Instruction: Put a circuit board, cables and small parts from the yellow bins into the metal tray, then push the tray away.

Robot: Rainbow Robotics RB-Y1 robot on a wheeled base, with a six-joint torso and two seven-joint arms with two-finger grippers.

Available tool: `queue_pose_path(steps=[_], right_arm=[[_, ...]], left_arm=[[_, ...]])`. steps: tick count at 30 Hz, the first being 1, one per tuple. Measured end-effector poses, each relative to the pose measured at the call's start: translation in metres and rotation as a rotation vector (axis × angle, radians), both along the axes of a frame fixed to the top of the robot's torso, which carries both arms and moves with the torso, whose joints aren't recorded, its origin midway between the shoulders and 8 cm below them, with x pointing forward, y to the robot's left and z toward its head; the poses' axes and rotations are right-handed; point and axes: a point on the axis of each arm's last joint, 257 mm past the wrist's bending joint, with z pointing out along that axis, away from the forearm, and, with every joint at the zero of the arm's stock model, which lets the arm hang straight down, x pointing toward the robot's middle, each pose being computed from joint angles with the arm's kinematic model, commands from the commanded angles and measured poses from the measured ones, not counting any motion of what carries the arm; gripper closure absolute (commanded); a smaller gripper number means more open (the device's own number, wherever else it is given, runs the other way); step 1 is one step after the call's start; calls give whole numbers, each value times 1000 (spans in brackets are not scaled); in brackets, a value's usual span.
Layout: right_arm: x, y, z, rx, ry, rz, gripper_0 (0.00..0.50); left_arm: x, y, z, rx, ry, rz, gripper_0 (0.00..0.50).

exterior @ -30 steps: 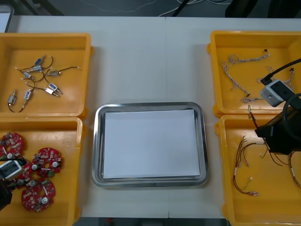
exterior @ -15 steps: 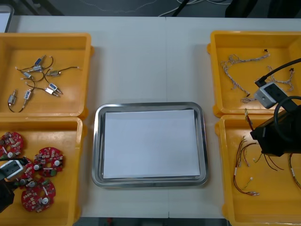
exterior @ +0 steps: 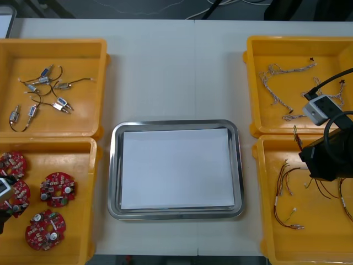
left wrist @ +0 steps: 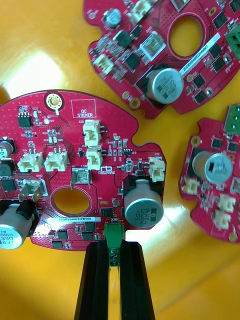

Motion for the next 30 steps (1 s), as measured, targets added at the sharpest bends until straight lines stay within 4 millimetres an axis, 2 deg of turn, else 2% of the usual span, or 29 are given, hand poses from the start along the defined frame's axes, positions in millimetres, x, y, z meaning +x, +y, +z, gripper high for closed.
queue_pose_path(steps=[5,9,18,26,30], right_arm=[[0,-2,-2,-18,1,-2,500],[1,-3,-2,-22,0,-4,500],[1,-3,-2,-23,-1,-5,500],[1,-3,-2,-23,-1,-5,500],[1,-3,-2,-23,-1,-5,500]], left_arm=[[1,4,20,8,-3,-2,500],[2,-7,34,-3,-3,7,500],[16,-37,64,-181,34,324,500],[31,-61,98,-144,28,246,500],[41,-80,110,-146,18,213,500]])
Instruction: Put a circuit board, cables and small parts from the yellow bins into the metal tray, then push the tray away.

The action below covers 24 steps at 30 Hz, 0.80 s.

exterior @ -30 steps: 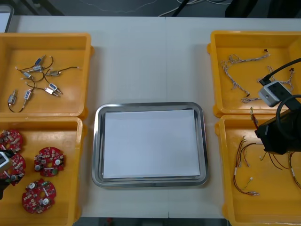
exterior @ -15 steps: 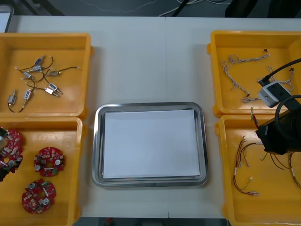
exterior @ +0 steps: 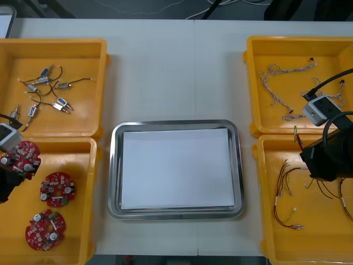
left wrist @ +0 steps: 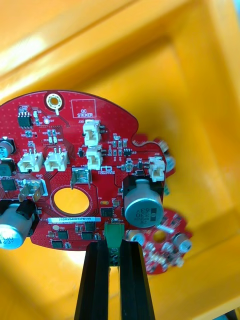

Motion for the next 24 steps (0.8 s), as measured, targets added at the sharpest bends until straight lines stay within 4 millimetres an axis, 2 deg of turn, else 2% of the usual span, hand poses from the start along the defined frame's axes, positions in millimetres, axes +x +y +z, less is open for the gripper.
queue_pose_path(steps=[3,7,11,15,24], right_arm=[[0,0,0,0,0,0,500],[0,0,0,0,0,0,500],[0,0,0,0,0,0,500],[0,0,0,0,0,0,500],[0,0,0,0,0,0,500]], left_arm=[[7,-21,5,-42,-1,33,500],[14,-48,7,-139,20,176,500],[16,-60,6,-148,31,278,500],[20,-71,5,-89,12,244,500],[29,-118,-2,-60,-6,141,500]])
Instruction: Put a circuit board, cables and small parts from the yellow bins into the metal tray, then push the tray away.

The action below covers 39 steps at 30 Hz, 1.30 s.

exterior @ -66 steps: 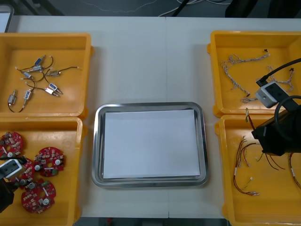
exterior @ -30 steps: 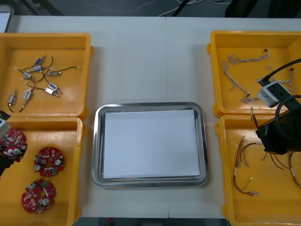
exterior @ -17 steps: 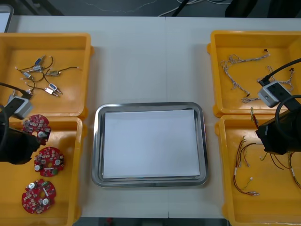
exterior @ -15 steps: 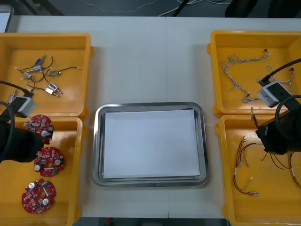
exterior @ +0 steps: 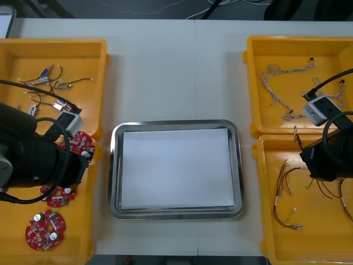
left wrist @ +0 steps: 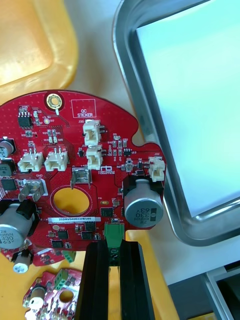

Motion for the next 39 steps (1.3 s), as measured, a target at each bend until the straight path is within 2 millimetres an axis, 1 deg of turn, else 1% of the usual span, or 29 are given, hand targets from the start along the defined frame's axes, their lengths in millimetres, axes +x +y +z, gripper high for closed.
queue_pose_path(steps=[6,11,20,27,32,39], right_arm=[[0,0,0,0,0,0,500],[0,0,0,0,0,0,500],[0,0,0,0,0,0,500],[0,0,0,0,0,0,500],[0,0,0,0,0,0,500],[0,0,0,0,0,0,500]], left_arm=[[2,-16,-8,49,-4,4,500],[-1,-34,-15,35,3,10,500],[-7,-53,-26,45,2,-7,500],[-12,-77,-34,28,-3,-14,500],[-11,-93,-44,22,1,6,500],[-3,-107,-60,28,18,17,500]])
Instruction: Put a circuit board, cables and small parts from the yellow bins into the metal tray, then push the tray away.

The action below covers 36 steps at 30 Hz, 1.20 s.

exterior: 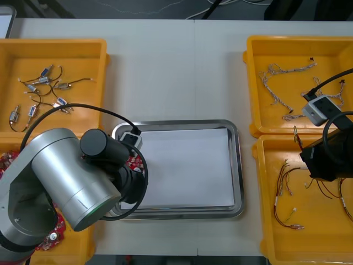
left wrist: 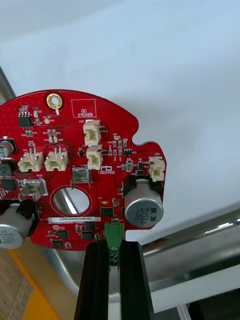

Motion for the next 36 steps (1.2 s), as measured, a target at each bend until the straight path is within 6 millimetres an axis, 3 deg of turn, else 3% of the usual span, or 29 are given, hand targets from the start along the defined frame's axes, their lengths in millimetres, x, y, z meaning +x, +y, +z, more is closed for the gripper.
queue_pose_path(steps=[8,29,36], right_arm=[[0,0,0,0,0,0,500],[0,0,0,0,0,0,500],[0,0,0,0,0,0,500]], left_arm=[[0,-10,-17,10,17,-9,500],[-19,-26,-31,30,52,-75,500],[-22,-23,-40,53,69,-73,500]])
